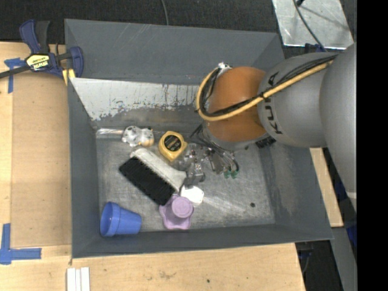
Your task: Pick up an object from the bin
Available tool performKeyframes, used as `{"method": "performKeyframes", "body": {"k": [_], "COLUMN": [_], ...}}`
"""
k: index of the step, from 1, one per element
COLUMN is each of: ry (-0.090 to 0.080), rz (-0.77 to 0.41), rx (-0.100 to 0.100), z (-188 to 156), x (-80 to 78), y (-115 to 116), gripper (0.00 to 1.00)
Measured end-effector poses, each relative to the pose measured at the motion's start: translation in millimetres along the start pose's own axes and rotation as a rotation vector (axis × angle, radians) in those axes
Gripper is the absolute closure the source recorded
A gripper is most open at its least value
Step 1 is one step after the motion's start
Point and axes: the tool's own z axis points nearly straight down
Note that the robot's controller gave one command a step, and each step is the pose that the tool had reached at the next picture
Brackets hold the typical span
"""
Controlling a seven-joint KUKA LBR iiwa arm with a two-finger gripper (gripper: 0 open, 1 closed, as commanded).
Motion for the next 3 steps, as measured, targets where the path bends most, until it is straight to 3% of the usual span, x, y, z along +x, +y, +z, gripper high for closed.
{"method": "performKeyframes", "body": {"k": [1,2,3], "ry": [0.0,0.011,-0.002], "rz": [0.0,-0.007,-0.01], "rx": [0.0,0.0,0.001], "z": [-0.1,-36.3,-105.7], "x": [-0.1,1.6,-2.1], "y": [0.0,-4.9,-6.1], "gripper": [1.0,1.0,0.0]}}
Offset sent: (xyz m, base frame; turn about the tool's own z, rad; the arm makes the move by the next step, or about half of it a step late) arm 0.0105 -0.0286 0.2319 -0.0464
